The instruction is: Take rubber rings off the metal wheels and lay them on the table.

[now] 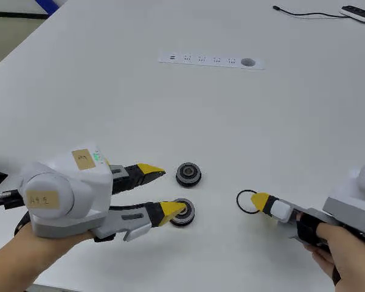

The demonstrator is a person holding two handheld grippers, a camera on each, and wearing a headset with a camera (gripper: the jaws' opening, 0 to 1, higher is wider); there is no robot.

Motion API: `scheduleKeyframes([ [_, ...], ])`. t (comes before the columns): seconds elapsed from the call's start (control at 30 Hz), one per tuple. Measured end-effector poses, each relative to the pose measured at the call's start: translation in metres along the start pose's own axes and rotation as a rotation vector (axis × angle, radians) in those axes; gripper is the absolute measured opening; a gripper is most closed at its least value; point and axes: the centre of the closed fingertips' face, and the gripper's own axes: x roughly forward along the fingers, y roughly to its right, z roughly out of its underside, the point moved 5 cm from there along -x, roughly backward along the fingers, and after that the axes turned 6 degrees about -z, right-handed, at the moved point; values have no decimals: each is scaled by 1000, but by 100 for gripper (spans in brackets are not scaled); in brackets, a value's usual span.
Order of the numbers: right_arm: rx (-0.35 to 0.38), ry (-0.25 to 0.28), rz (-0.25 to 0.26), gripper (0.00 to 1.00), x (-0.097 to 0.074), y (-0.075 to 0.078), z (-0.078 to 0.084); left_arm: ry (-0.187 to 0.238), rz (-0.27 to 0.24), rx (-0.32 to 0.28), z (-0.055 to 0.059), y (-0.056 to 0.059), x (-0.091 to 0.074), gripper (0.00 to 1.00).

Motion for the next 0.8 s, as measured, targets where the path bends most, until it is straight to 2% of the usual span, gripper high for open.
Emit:
scheduleKeyframes([
  [0.1, 12, 22, -65, 17, 3, -9, -3, -8, 4, 5, 1, 0, 1, 38],
  [0.13, 14, 28, -106, 18, 5, -15, -3, -15, 4, 11, 2, 0, 2, 38],
  [0.2, 31, 26, -157, 21, 7, -23, -2, -34, 5, 24, 6, 0, 4, 39],
  [0.27, 22, 40, -191, 24, 8, -29, -3, -38, 9, 23, 7, 1, 4, 38],
  [0.43, 35, 24, -301, 31, 13, -42, 1, -69, 31, 31, 11, 3, 10, 35],
  [0.6, 47, 13, -354, 37, 16, -51, 5, -69, 46, 26, 12, 5, 14, 31],
  [0.7, 103, -22, -410, 39, 19, -55, 11, -93, 68, 40, 17, 8, 18, 30],
  [0.8, 87, -35, -425, 42, 20, -58, 15, -105, 77, 46, 19, 9, 19, 28],
])
